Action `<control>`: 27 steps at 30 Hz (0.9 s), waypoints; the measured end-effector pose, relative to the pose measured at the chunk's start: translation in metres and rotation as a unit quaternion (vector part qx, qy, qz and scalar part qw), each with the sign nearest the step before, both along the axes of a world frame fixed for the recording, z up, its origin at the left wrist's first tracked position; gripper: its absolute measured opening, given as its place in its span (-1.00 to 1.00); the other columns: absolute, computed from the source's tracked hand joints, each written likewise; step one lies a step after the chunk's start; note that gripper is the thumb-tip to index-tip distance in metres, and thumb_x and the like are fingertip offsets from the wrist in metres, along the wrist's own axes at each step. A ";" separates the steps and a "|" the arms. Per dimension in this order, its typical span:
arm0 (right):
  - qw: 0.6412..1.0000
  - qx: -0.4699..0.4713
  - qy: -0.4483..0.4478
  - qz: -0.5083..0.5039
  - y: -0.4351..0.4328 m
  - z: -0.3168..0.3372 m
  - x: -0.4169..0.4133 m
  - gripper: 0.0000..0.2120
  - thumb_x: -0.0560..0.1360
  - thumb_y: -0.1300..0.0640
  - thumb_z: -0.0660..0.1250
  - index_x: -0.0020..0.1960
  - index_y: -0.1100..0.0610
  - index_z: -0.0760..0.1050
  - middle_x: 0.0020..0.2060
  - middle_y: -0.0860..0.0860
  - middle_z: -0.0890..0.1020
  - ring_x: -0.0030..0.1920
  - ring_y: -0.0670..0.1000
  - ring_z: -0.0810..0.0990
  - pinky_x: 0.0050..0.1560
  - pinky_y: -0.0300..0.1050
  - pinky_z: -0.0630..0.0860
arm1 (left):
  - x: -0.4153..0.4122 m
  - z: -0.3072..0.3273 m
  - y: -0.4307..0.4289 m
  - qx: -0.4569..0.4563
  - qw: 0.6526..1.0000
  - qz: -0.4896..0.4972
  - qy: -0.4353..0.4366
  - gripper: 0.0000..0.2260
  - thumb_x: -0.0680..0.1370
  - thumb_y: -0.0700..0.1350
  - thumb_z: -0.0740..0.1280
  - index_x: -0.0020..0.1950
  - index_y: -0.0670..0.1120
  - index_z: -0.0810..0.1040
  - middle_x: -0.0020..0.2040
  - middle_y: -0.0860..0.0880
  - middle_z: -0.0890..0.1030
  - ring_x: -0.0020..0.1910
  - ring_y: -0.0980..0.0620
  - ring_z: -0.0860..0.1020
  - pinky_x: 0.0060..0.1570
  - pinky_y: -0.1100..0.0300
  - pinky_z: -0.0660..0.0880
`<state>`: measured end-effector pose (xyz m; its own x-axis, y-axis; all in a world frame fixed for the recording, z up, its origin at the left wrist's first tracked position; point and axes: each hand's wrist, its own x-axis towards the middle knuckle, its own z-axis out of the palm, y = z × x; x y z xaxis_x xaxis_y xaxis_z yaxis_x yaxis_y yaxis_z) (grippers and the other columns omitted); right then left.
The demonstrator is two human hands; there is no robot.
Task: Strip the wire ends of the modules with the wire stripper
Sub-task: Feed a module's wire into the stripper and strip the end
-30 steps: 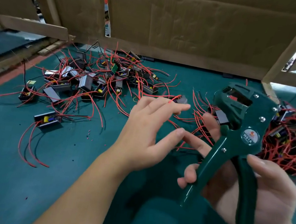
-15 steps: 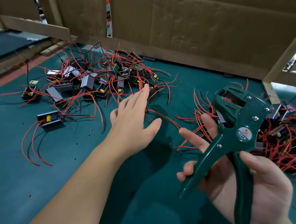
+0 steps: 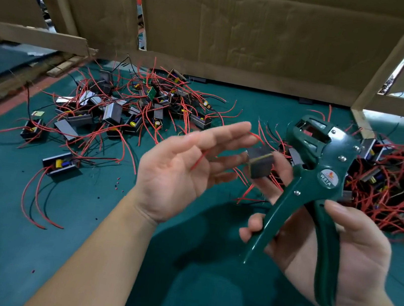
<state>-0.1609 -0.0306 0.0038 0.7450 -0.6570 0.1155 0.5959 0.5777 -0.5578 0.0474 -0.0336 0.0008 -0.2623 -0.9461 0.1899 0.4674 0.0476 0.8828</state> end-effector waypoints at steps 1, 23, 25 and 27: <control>1.000 -0.006 0.010 -0.021 -0.001 0.001 0.000 -0.24 0.29 0.10 0.46 0.45 0.16 0.32 0.26 0.28 0.35 -0.14 0.25 0.61 -0.01 0.16 0.55 | 0.002 0.001 0.000 -0.003 1.000 -0.015 -0.003 -0.34 0.40 0.19 0.31 0.39 -0.17 0.43 0.32 -0.13 0.51 0.29 -0.06 0.46 0.22 -0.04 0.26; 0.991 0.110 -0.075 -0.023 -0.006 0.008 -0.012 -0.46 0.49 0.30 0.15 0.41 0.49 0.14 0.13 0.50 0.45 0.13 0.43 0.45 0.33 0.33 0.26 | 0.018 -0.006 -0.010 0.100 0.983 0.126 -0.084 -0.54 0.37 -0.55 0.03 -0.44 -0.05 0.46 -0.05 -0.07 0.70 -0.14 0.00 0.66 -0.14 0.18 0.56; 0.991 0.107 -0.078 0.002 -0.005 0.008 -0.013 -0.45 0.51 0.31 0.11 0.42 0.51 0.07 0.15 0.51 0.42 0.15 0.43 0.40 0.34 0.34 0.17 | 0.015 -0.004 -0.012 0.153 0.978 0.142 -0.018 -0.59 0.51 -0.41 0.10 -0.35 -0.06 0.59 -0.09 -0.08 0.70 -0.34 0.07 0.63 -0.44 0.32 0.51; 0.994 0.093 -0.056 0.002 -0.003 0.010 -0.011 -0.46 0.50 0.32 0.13 0.41 0.52 0.08 0.15 0.50 0.41 0.12 0.42 0.40 0.30 0.36 0.18 | 0.006 0.000 -0.011 0.192 0.974 0.091 -0.073 -0.81 0.50 -0.11 0.28 -0.20 -0.06 0.69 -0.09 -0.06 0.71 -0.46 0.15 0.57 -0.60 0.39 0.38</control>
<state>-0.1722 -0.0340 0.0134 0.7372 -0.6714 0.0755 0.6456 0.6671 -0.3718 0.0534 -0.0445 0.0004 -0.0803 -0.9735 -0.2140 0.3499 -0.2285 0.9085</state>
